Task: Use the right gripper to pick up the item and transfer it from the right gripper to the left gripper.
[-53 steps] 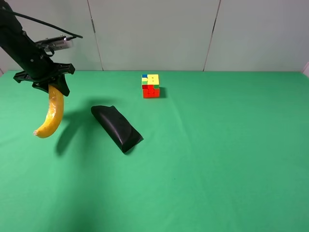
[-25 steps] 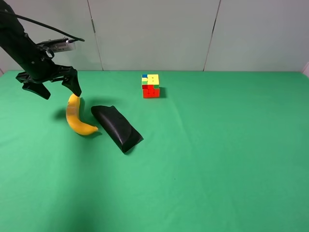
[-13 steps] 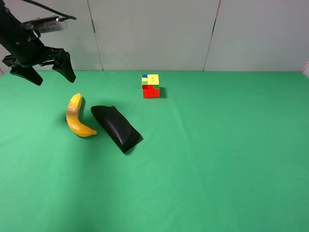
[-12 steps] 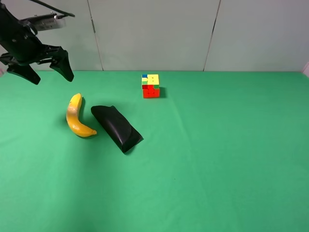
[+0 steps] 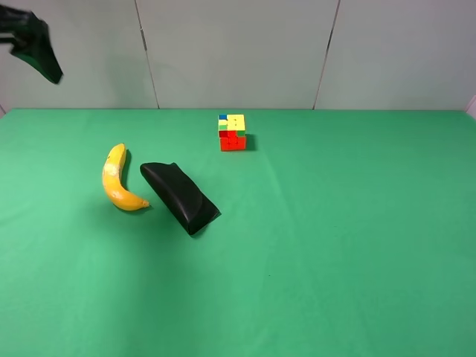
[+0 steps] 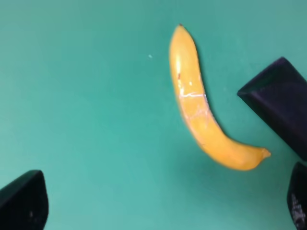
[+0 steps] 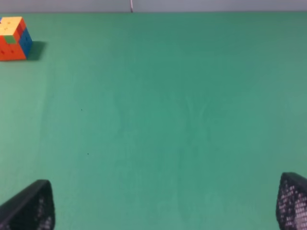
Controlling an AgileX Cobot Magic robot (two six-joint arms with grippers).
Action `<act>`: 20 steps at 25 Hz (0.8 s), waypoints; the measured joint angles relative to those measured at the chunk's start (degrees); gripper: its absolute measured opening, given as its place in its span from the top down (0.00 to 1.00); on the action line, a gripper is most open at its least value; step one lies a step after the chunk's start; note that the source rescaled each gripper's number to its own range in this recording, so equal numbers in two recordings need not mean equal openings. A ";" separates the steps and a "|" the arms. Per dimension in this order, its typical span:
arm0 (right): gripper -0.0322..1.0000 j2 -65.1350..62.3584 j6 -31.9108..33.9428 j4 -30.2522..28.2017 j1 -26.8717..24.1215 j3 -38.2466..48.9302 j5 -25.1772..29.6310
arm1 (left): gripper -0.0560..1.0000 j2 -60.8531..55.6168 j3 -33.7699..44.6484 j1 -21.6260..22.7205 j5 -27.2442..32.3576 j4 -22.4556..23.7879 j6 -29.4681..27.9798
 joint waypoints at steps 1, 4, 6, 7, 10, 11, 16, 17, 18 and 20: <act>0.00 0.00 0.00 0.00 0.00 0.00 0.00 | 0.00 -1.96 0.00 0.00 0.59 0.73 -0.36; 0.00 0.00 0.00 0.00 0.00 0.00 0.00 | 0.00 -7.97 1.89 0.00 1.26 2.24 -0.73; 0.00 0.00 0.00 0.00 0.00 0.00 0.00 | 0.00 -12.15 4.56 0.00 1.41 2.24 -0.88; 0.00 0.00 0.00 0.00 0.00 0.00 0.00 | 0.00 -14.53 6.39 0.00 1.41 2.24 -1.11; 0.00 0.00 0.00 0.00 0.00 0.00 0.00 | 0.00 -21.77 12.20 0.00 1.41 2.55 -2.00; 0.00 0.00 0.00 0.00 0.00 0.00 0.00 | 0.00 -24.64 14.36 0.00 1.41 2.55 -2.21; 0.00 0.00 0.00 0.05 0.00 0.00 0.00 | 0.00 -40.30 24.77 0.00 1.48 2.55 -2.61; 0.00 0.00 0.00 0.05 0.00 0.00 -0.07 | 0.00 -43.16 27.06 0.00 1.48 2.55 -2.61; 0.00 0.00 0.00 0.05 0.00 0.00 -0.07 | 0.00 -46.66 29.39 0.00 1.48 2.55 -2.61; 0.00 0.00 0.00 0.05 0.00 0.00 -0.07 | 0.00 -53.18 33.62 0.00 1.73 2.55 -2.61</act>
